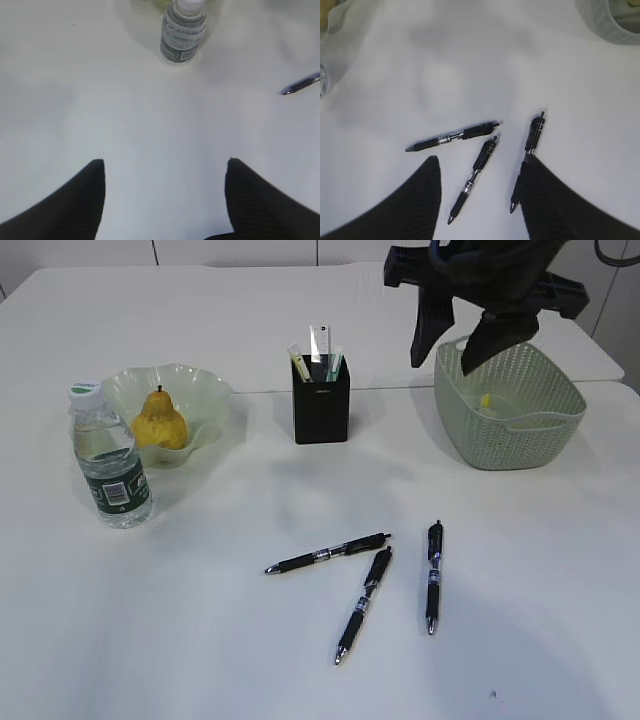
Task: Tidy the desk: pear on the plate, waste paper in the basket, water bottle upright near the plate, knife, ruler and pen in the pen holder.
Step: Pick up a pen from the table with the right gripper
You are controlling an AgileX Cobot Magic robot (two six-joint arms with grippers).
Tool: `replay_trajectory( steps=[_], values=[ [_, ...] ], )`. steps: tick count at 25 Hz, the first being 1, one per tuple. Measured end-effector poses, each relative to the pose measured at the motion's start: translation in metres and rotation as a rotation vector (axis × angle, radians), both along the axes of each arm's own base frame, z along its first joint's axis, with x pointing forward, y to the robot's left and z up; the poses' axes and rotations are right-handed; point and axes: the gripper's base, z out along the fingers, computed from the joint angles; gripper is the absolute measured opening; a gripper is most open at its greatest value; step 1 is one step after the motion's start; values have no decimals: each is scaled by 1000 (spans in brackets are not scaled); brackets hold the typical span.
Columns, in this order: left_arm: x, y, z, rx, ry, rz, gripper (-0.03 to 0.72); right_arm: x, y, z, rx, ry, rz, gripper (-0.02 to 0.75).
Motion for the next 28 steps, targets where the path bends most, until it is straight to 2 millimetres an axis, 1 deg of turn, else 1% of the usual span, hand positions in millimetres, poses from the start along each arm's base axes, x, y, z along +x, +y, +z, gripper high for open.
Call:
replay_trajectory(
  steps=[2, 5, 11, 13, 21, 28],
  values=[
    [0, 0, 0, -2, 0, -1, 526, 0, -1, -3, -2, 12, -27, 408],
    [0, 0, 0, -2, 0, -1, 526, -2, -2, -17, -13, 61, -45, 408],
    [0, 0, 0, -2, 0, -1, 526, -12, -5, -74, -80, 249, -69, 407],
    [0, 0, 0, -2, 0, -1, 526, -12, -5, -91, -100, 301, -71, 407],
    [0, 0, 0, -1, 0, -4, 526, 6, 1, -145, -130, 375, -80, 407],
    [0, 0, 0, -1, 0, -4, 526, 19, 7, -176, -99, 354, -98, 407]
  ],
)
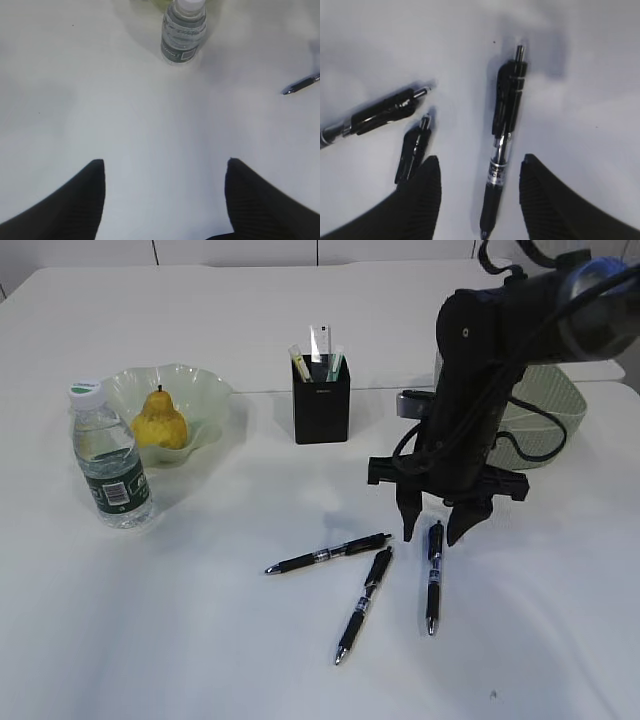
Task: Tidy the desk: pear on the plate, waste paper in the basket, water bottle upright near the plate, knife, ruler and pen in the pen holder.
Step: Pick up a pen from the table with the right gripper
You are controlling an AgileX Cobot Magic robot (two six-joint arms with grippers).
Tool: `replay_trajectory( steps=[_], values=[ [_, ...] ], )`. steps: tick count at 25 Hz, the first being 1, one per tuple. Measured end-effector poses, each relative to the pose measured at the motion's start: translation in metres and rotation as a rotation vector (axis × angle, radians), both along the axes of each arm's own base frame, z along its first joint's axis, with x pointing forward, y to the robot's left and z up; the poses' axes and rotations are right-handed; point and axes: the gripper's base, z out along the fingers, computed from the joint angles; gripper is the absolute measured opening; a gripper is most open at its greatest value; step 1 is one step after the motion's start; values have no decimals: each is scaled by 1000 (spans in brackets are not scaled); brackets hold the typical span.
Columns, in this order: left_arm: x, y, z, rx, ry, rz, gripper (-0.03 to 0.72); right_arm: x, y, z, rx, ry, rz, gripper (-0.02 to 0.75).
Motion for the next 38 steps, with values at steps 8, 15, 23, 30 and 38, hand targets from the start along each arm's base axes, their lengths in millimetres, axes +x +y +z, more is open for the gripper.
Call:
replay_trajectory(
  steps=[8, 15, 23, 30, 38],
  values=[
    [0, 0, 0, 0, 0, 0, 536, 3, 1, -26, -15, 54, -27, 407],
    [0, 0, 0, 2, 0, 0, 529, 3, 1, -28, -17, 59, -35, 407],
    [0, 2, 0, 23, -4, 5, 527, -1, 0, -42, -45, 142, -36, 406],
    [0, 2, 0, 25, -4, 5, 527, -2, 0, -43, -47, 146, -39, 407],
    [0, 2, 0, 26, -5, 6, 527, -1, 0, -43, -48, 140, -38, 398]
  ],
)
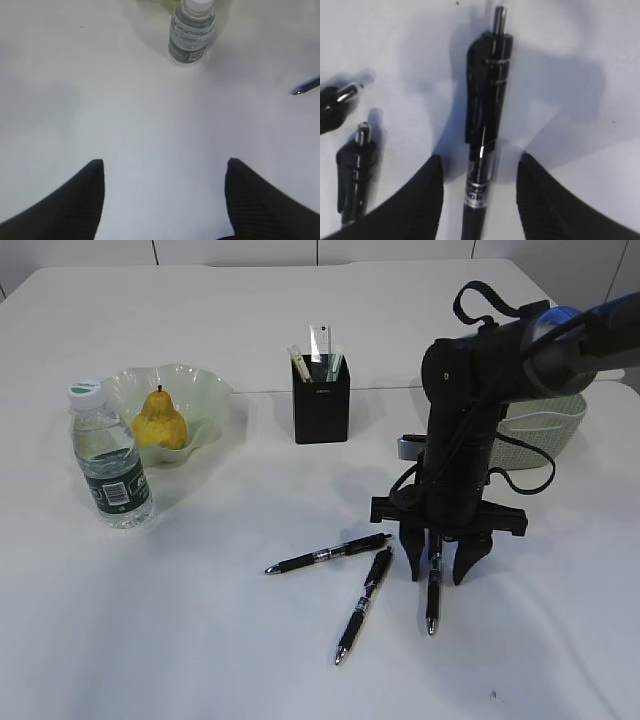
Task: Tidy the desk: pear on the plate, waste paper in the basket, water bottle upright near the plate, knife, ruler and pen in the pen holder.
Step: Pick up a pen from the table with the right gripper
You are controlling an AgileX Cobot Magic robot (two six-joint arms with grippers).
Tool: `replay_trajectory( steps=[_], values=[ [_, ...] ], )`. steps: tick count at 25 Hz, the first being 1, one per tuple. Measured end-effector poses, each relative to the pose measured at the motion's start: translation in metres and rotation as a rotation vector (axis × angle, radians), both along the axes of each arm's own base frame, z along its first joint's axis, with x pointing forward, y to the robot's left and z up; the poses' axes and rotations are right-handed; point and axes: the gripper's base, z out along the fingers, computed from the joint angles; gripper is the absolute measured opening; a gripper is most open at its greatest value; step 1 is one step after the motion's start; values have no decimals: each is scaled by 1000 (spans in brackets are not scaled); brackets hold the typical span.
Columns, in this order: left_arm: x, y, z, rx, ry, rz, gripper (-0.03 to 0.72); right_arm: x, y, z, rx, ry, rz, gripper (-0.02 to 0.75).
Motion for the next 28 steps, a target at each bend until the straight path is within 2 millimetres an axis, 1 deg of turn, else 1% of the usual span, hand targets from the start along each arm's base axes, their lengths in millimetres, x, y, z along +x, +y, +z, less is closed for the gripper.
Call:
replay_trajectory(
  steps=[2, 9, 11, 13, 18, 23, 25, 28],
  values=[
    [0, 0, 0, 2, 0, 0, 527, 0, 0, 0, -1, 4, 0, 363],
    [0, 1, 0, 10, -2, 1, 527, -3, -1, 0, -9, 30, 4, 140],
    [0, 1, 0, 14, -2, 2, 527, -3, -1, 0, -8, 30, 6, 107],
    [0, 2, 0, 21, -4, 3, 527, -3, -1, 0, -8, 30, 8, 90],
    [0, 2, 0, 28, -5, 5, 527, -2, -1, 0, -13, 24, 17, 86],
    [0, 3, 0, 30, -5, 5, 527, -2, -1, 2, -2, 36, 101, 86],
    [0, 3, 0, 30, -5, 6, 527, 1, 1, 9, 10, 39, 144, 86],
    [0, 3, 0, 32, -6, 6, 527, 12, 5, 24, 44, -15, 222, 86]
  ],
)
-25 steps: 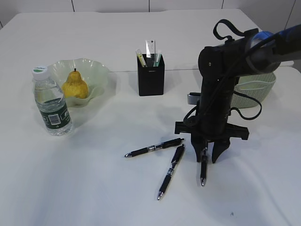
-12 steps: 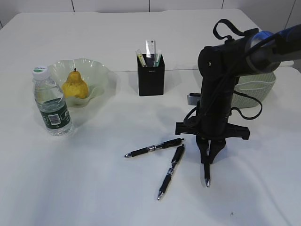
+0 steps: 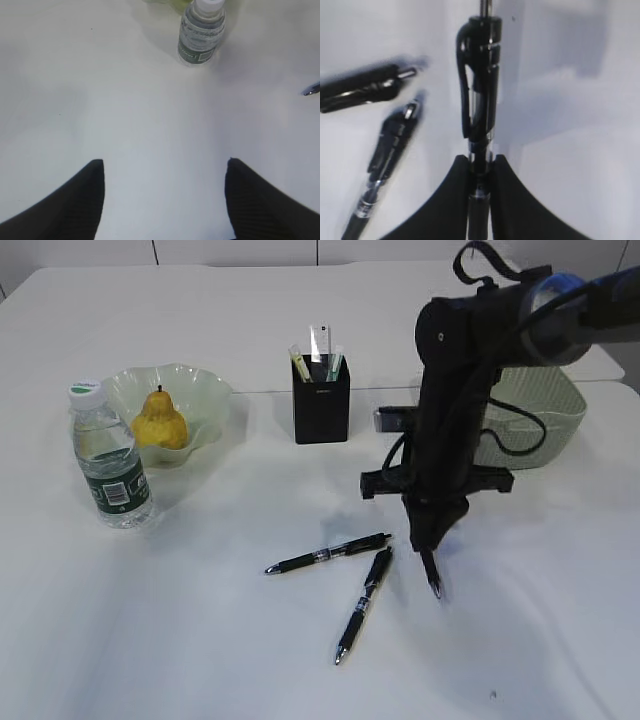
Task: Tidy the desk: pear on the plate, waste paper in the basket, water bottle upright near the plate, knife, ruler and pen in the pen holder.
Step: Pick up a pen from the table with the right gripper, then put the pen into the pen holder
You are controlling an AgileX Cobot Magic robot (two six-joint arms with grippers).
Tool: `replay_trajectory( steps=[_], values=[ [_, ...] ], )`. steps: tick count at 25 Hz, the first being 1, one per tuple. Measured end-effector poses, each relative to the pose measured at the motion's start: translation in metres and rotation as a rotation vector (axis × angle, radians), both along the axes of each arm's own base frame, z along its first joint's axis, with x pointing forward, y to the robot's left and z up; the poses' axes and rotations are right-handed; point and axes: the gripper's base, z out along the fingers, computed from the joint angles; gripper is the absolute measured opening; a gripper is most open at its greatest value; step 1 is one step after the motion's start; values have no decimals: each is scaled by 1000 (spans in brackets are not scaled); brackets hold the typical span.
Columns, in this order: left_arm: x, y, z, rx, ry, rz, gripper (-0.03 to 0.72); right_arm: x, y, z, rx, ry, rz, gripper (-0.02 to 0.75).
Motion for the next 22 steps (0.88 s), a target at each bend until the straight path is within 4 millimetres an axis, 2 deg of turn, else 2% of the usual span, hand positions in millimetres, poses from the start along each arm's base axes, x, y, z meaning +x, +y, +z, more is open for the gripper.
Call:
replay_trajectory(
  steps=[6, 10, 22],
  values=[
    [0, 0, 0, 0, 0, 0, 527, 24, 9, 38, 64, -152, 165, 86],
    [0, 0, 0, 0, 0, 0, 527, 34, 13, 57, 94, -226, 222, 86],
    [0, 0, 0, 2, 0, 0, 527, 63, 26, 72, 181, -588, 339, 86]
  ],
)
